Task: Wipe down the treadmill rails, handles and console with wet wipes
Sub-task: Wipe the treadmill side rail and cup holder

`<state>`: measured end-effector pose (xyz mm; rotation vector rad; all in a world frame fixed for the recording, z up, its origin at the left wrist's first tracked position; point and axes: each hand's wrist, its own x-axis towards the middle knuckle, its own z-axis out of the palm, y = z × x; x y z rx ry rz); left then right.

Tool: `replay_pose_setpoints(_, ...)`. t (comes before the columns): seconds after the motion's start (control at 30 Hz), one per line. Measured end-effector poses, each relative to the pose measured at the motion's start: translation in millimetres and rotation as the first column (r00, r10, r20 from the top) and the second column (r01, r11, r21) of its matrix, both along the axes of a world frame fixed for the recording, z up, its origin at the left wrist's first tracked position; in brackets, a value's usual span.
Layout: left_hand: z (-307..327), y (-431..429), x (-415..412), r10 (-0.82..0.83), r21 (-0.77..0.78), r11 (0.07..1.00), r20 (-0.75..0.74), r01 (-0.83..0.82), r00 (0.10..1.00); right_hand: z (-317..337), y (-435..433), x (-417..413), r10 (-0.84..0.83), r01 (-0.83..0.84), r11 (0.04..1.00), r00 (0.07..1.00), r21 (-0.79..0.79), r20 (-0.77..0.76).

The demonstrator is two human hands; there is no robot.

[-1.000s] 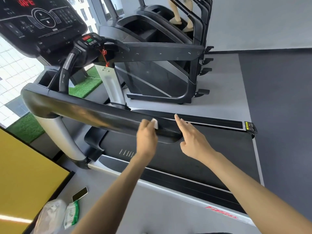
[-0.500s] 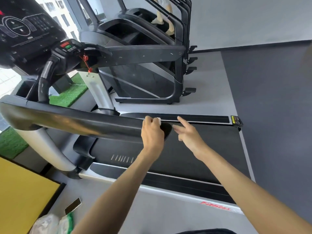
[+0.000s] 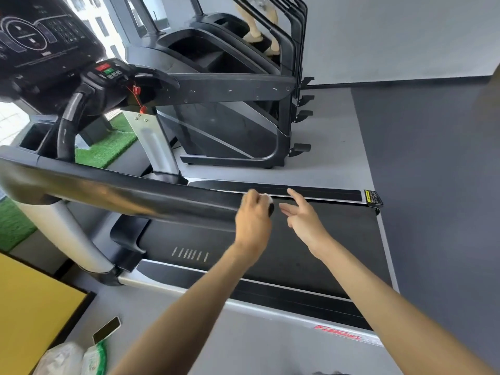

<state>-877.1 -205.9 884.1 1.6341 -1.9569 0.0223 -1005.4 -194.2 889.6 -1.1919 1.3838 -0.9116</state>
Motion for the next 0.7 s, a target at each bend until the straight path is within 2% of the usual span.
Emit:
replay_pose_setpoints(0.07, -8.5, 8.2, -6.4, -0.210, -0.012, 0.976, 0.178, 0.215, 0.961, -3.0, 0.5, -2.4, -0.032, 0.032, 0.999, 0.999, 0.006, -0.010)
replay_pose_setpoints(0.13, -11.2, 14.7, 1.0, -0.357, -0.006, 0.922, 0.370, 0.386, 0.858, -4.9, 2.2, -5.0, -0.051, 0.051, 0.999, 0.998, 0.009, -0.028)
replay_pose_setpoints(0.17, -7.9, 14.6, 7.2, -0.367, -0.019, 0.914, 0.384, 0.404, 0.847, -5.1, 3.2, -6.2, -0.051, 0.051, 0.999, 0.998, 0.008, -0.047)
replay_pose_setpoints(0.27, 10.4, 0.4, 19.4, -0.195, -0.105, 0.968, 0.256, 0.228, 0.947, -2.4, 3.1, -7.2, -0.052, 0.053, 0.999, 0.996, 0.006, -0.077)
replay_pose_setpoints(0.3, 14.4, -3.3, 18.3, -0.180, -0.091, 0.973, 0.283, 0.213, 0.942, -1.3, 3.2, -5.8, -0.054, 0.055, 0.998, 0.996, 0.009, -0.074)
replay_pose_setpoints(0.37, 11.8, -7.2, 10.0, -0.186, -0.016, 0.976, 0.450, 0.216, 0.874, -1.7, 4.5, -2.4, -0.053, 0.053, 0.999, 0.996, -0.007, -0.075)
replay_pose_setpoints(0.43, 5.3, -5.8, 1.1, -0.189, 0.022, 0.977, 0.540, 0.211, 0.820, -4.4, 5.4, -2.3, -0.051, 0.049, 0.998, 0.994, -0.024, -0.100)
replay_pose_setpoints(0.5, 0.2, -1.3, 2.8, -0.294, 0.030, 0.936, 0.618, 0.352, 0.730, -6.6, 7.5, -2.9, -0.049, 0.047, 0.999, 0.992, -0.019, -0.117)
replay_pose_setpoints(0.57, -3.7, 7.8, 18.8, -0.411, 0.053, 0.856, 0.672, 0.514, 0.616, -6.5, 7.8, -2.1, -0.027, 0.025, 1.000, 0.992, -0.017, -0.125)
replay_pose_setpoints(0.6, -7.0, 8.7, 26.4, -0.427, 0.005, 0.829, 0.652, 0.560, 0.627, -6.7, 4.8, -1.7, -0.007, 0.004, 1.000, 0.993, -0.024, -0.117)
replay_pose_setpoints(0.63, -4.7, 10.1, 29.3, -0.412, -0.061, 0.839, 0.578, 0.541, 0.705, -5.8, -0.5, -0.7, 0.013, -0.017, 0.999, 0.994, -0.029, -0.109)
replay_pose_setpoints(0.7, 5.0, 8.0, 25.7, -0.294, -0.194, 0.901, 0.386, 0.388, 0.875, -5.3, -16.6, 2.3, 0.056, -0.060, 0.997, 0.994, -0.045, -0.094)
